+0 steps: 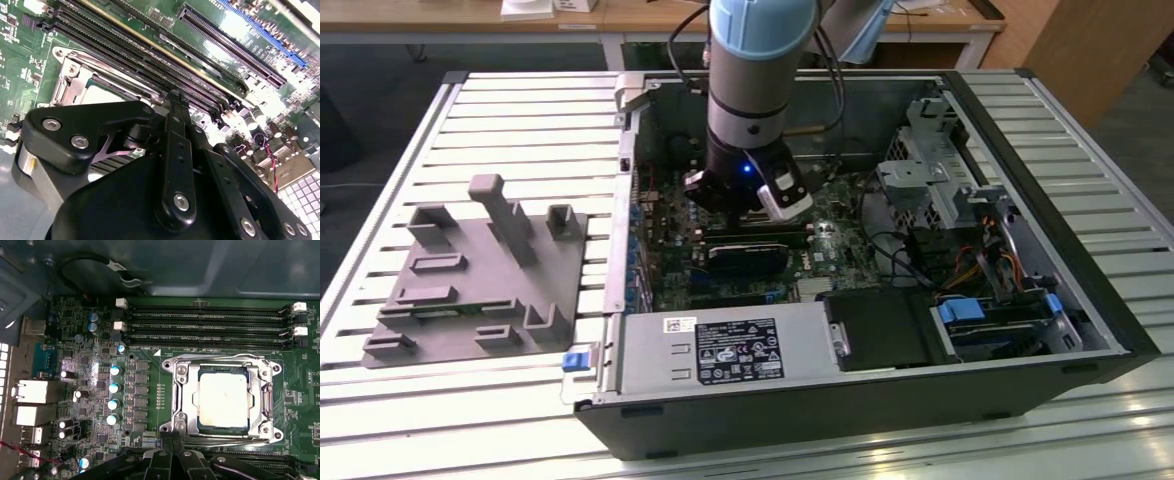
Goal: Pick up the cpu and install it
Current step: 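Install the second cpu locking lever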
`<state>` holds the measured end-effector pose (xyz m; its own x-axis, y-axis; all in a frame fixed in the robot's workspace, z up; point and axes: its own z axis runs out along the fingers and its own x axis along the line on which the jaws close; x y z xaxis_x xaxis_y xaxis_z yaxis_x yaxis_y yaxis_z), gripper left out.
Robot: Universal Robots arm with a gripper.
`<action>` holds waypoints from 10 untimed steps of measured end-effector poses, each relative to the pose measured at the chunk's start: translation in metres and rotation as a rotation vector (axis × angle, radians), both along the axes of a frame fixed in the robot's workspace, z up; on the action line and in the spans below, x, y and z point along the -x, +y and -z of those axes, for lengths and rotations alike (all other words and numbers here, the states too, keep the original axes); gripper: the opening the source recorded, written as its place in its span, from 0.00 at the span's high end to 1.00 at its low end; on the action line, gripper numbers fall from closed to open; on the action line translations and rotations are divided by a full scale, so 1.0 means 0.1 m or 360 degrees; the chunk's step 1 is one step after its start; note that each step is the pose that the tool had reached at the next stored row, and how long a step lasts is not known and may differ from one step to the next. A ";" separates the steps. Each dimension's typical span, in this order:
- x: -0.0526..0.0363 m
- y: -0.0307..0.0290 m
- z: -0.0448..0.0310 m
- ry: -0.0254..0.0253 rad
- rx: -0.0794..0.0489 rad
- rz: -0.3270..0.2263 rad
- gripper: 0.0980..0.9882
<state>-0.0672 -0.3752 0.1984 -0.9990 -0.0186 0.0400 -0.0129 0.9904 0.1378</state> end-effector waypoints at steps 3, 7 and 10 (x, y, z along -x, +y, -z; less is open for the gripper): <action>0.000 0.003 0.011 -0.00010 -0.0015 0.0000 0.99; 0.005 0.001 0.018 -0.00012 -0.0033 -0.0001 0.99; 0.019 0.001 0.024 -0.00011 -0.0045 -0.0002 0.99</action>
